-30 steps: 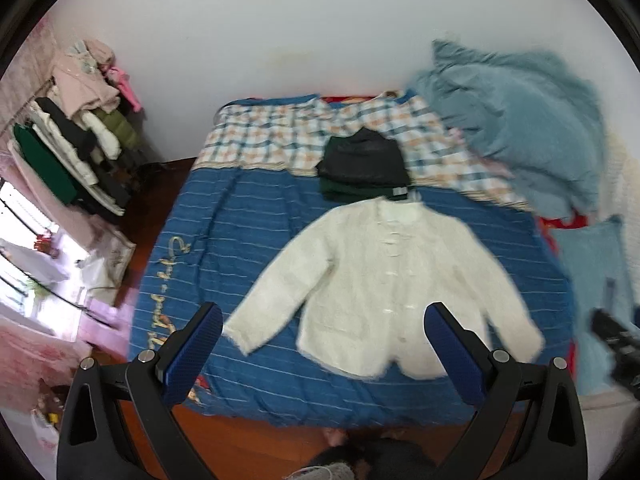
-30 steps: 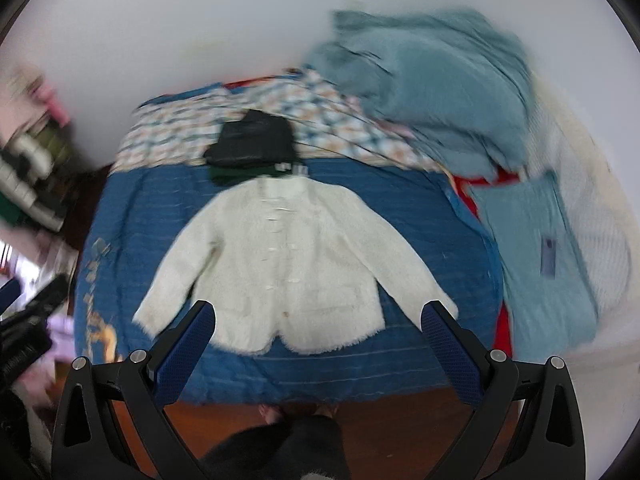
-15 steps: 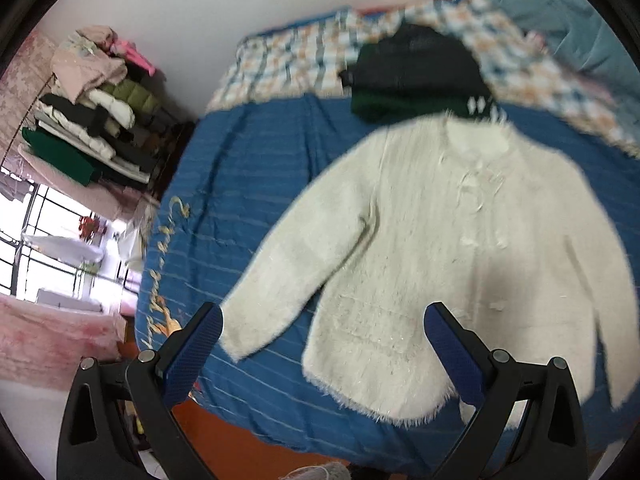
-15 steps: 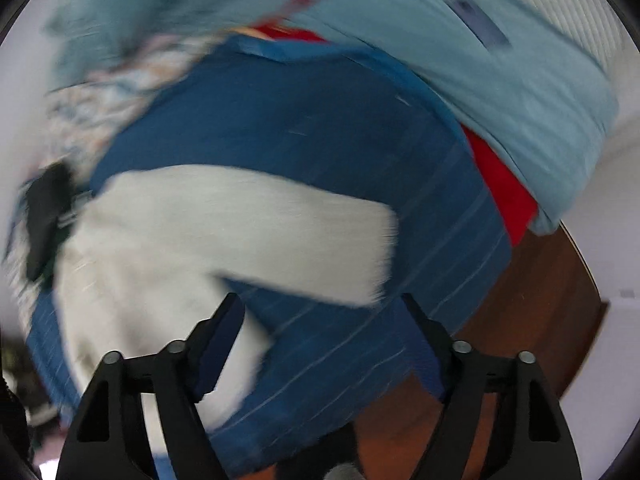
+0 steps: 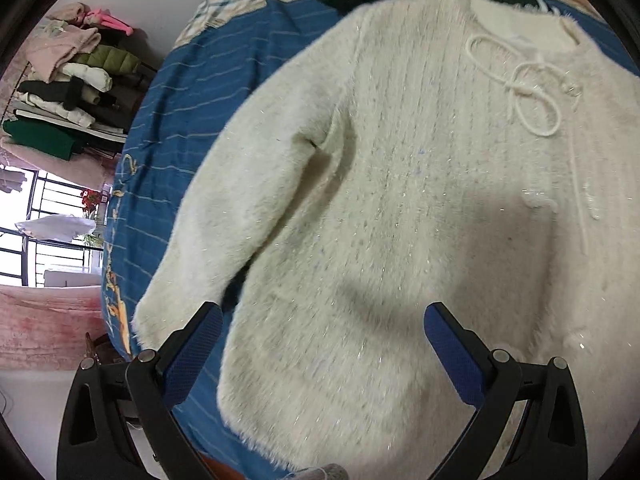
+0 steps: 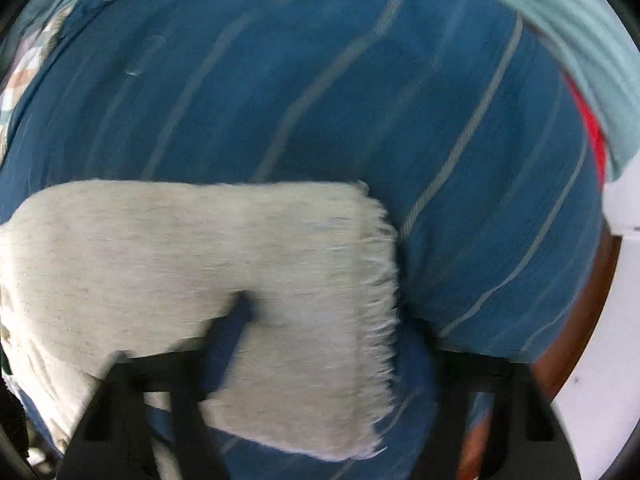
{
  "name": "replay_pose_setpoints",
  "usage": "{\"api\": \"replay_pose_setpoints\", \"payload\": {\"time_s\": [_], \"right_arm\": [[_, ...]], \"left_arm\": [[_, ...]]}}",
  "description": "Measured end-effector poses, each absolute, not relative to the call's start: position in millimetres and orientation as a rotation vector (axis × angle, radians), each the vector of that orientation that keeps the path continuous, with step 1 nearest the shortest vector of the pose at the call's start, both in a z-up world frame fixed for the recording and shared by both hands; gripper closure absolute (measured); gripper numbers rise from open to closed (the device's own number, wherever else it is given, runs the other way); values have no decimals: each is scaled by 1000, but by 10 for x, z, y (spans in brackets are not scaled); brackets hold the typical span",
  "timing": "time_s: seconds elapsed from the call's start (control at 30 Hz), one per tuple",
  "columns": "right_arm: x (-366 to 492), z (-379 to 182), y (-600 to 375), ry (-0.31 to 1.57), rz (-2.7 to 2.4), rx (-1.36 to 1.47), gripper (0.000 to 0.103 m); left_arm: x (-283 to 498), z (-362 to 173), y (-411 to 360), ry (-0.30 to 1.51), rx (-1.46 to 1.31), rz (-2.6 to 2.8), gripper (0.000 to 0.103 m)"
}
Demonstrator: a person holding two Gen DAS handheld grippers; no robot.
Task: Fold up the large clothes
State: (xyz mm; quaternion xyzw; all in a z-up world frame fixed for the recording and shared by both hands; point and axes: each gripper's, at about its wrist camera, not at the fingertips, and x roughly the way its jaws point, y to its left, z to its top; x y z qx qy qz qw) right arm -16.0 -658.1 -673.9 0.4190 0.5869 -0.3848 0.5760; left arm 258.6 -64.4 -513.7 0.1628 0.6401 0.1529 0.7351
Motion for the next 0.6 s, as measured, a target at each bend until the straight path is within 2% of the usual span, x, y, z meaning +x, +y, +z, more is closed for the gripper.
{"api": "replay_pose_setpoints", "payload": {"time_s": [0.07,0.13,0.3,0.47,0.6], "right_arm": [[-78,-6550,-6540,1364,-929,926,94],[-36,-6378,-6535,1323,-930,922,94],[272,-5551,-6555,1151,-924,879,94],[1324,-4406,-5998,1055,-752,792,94],[2280,-3942,-5137,1022,-513,722,94]], "left_arm": [[2612,-5212,-661,1418,338,311,0],[2616,-5233,-658,1415,334,287,0],[2612,-5151,-456,1379,309,281,0],[2621,-5058,40,1379,250,346,0],[2590,-4995,502,1381,207,439,0]]}}
